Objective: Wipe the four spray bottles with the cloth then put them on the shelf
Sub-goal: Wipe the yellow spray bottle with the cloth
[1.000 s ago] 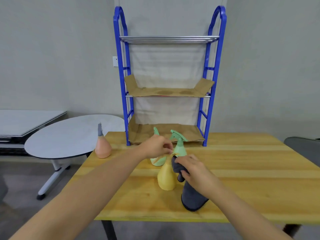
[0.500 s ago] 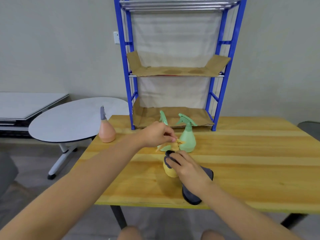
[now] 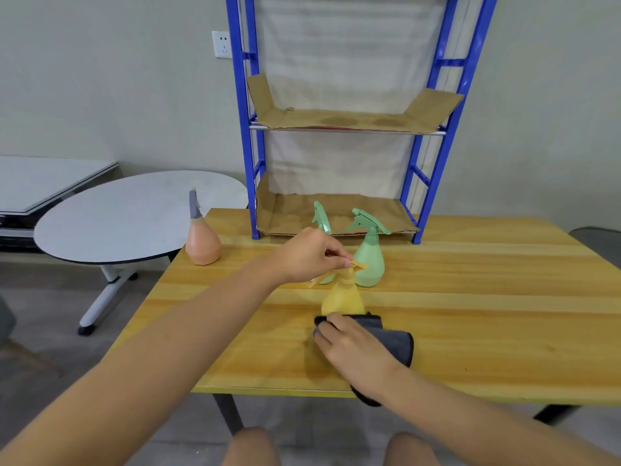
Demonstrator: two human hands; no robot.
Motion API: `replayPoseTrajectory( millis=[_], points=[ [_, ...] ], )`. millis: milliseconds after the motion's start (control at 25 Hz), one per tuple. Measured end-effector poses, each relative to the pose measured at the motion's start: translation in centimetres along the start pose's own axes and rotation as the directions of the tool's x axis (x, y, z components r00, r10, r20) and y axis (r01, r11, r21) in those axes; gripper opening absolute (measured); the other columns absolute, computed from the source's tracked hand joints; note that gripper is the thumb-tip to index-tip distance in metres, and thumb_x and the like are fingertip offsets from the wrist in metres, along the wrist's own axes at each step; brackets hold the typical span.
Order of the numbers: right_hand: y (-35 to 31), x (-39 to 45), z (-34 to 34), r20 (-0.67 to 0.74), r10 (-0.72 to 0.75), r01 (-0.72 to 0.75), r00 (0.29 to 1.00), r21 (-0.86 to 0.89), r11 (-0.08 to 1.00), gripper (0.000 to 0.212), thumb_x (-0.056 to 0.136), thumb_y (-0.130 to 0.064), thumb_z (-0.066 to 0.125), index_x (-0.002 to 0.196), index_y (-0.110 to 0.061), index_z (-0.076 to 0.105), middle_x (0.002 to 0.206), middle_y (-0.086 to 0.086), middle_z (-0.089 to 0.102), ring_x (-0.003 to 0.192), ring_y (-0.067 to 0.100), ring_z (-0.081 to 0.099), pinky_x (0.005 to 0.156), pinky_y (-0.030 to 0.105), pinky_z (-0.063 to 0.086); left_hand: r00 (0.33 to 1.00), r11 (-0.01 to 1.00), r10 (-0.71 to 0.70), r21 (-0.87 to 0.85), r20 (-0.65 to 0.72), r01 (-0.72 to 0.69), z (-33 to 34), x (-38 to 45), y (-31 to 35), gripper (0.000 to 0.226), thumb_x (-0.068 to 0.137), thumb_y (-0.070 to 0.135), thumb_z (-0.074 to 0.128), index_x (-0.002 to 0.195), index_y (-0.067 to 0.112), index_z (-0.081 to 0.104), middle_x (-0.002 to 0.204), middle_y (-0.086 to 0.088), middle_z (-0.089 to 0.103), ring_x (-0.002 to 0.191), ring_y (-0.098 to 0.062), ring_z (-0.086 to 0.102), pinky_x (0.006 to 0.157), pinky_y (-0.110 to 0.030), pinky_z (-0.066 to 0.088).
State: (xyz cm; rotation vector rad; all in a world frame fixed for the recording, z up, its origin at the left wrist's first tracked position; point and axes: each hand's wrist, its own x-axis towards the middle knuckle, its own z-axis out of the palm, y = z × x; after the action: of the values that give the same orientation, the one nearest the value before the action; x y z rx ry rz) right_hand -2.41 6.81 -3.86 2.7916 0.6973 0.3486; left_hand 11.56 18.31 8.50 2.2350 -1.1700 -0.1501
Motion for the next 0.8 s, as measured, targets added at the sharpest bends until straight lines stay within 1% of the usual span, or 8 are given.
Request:
replayPoseTrajectory(
  millis=[80, 240, 360, 440, 520, 640, 720, 800],
  points=[
    [0.5, 0.6, 0.1, -0.019, 0.008, -0.007, 1.0, 0.028, 1.0, 0.017, 0.086, -0.005, 0.057, 0.103, -0.006, 0.061, 0.096, 0.007, 0.058, 0.096, 0.026, 0.051, 0.084, 0.037, 0.05, 1.0, 1.0, 0.011, 0.005, -0.011, -0.011, -0.1, 0.0, -0.1, 0.02, 0.094, 0.03, 0.071, 0.109, 0.019, 0.079, 0.107, 0.013, 0.076, 0.09, -0.012, 0.072, 0.085, -0.029, 0.058],
    [2.3, 2.7, -1.1, -0.218, 0.152, -0.14, 0.964, 0.071, 0.988, 0.022, 0.085, -0.006, 0.056, 0.106, -0.003, 0.06, 0.1, 0.008, 0.058, 0.097, 0.026, 0.051, 0.082, 0.037, 0.048, 0.999, 0.999, 0.039, 0.032, -0.015, -0.038, -0.2, 0.1, -0.1, 0.021, 0.094, 0.028, 0.071, 0.109, 0.017, 0.08, 0.11, 0.01, 0.077, 0.087, 0.002, 0.067, 0.083, -0.015, 0.052],
    [-0.3, 1.1, 0.4, -0.061, 0.013, -0.013, 0.998, 0.007, 1.0, 0.012, 0.077, -0.008, 0.069, 0.09, -0.008, 0.069, 0.084, 0.004, 0.061, 0.086, 0.023, 0.054, 0.073, 0.034, 0.051, 1.0, 1.0, 0.014, 0.022, 0.004, -0.014, -0.1, 0.3, -0.3, 0.019, 0.094, 0.031, 0.071, 0.108, 0.021, 0.079, 0.101, 0.007, 0.078, 0.09, -0.023, 0.072, 0.084, -0.04, 0.059],
    [-0.3, 0.8, 0.2, -0.031, -0.008, 0.008, 0.999, 0.008, 1.0, 0.012, 0.078, -0.007, 0.067, 0.09, -0.009, 0.069, 0.083, 0.003, 0.061, 0.084, 0.022, 0.053, 0.073, 0.032, 0.051, 1.0, 0.999, 0.006, 0.037, 0.009, -0.007, 0.1, 0.3, -0.3, 0.018, 0.094, 0.032, 0.07, 0.108, 0.023, 0.079, 0.097, 0.004, 0.079, 0.091, -0.029, 0.072, 0.084, -0.048, 0.058],
    [1.9, 2.2, -0.8, -0.084, 0.074, -0.068, 0.994, 0.078, 0.995, 0.021, 0.082, -0.004, 0.054, 0.1, -0.007, 0.064, 0.094, 0.005, 0.059, 0.091, 0.023, 0.053, 0.078, 0.034, 0.05, 1.0, 0.999, 0.008, 0.04, -0.002, -0.008, 0.0, 0.4, -0.4, 0.018, 0.094, 0.031, 0.07, 0.107, 0.022, 0.079, 0.097, 0.003, 0.079, 0.092, -0.026, 0.072, 0.087, -0.046, 0.057],
    [3.7, 2.5, -1.3, -0.19, 0.181, -0.152, 0.965, 0.157, 0.976, 0.029, 0.086, -0.001, 0.053, 0.114, -0.003, 0.057, 0.108, 0.01, 0.056, 0.102, 0.027, 0.051, 0.089, 0.039, 0.047, 1.0, 0.999, 0.012, 0.047, -0.012, -0.012, 0.1, 0.5, -0.5, 0.018, 0.094, 0.032, 0.07, 0.107, 0.023, 0.079, 0.097, 0.003, 0.079, 0.091, -0.025, 0.072, 0.086, -0.045, 0.057],
    [2.0, 0.9, 0.1, -0.08, 0.073, -0.067, 0.994, 0.082, 0.994, 0.03, 0.087, -0.002, 0.044, 0.115, -0.003, 0.056, 0.108, 0.009, 0.056, 0.105, 0.026, 0.051, 0.1, 0.039, 0.045, 1.0, 0.999, 0.011, 0.051, -0.004, -0.011, 0.2, 0.5, -0.5, 0.017, 0.094, 0.031, 0.07, 0.107, 0.022, 0.079, 0.098, 0.003, 0.079, 0.089, -0.026, 0.072, 0.084, -0.047, 0.057],
    [1.2, -0.7, 0.5, -0.026, -0.033, 0.037, 0.999, 0.152, 0.988, 0.029, 0.087, -0.003, 0.045, 0.113, -0.006, 0.058, 0.108, 0.007, 0.056, 0.106, 0.025, 0.05, 0.104, 0.039, 0.043, 1.0, 0.998, 0.013, 0.064, 0.003, -0.013, 0.2, 0.5, -0.5, 0.017, 0.095, 0.03, 0.07, 0.107, 0.022, 0.078, 0.099, 0.003, 0.079, 0.088, -0.025, 0.072, 0.082, -0.047, 0.058]
  ],
)
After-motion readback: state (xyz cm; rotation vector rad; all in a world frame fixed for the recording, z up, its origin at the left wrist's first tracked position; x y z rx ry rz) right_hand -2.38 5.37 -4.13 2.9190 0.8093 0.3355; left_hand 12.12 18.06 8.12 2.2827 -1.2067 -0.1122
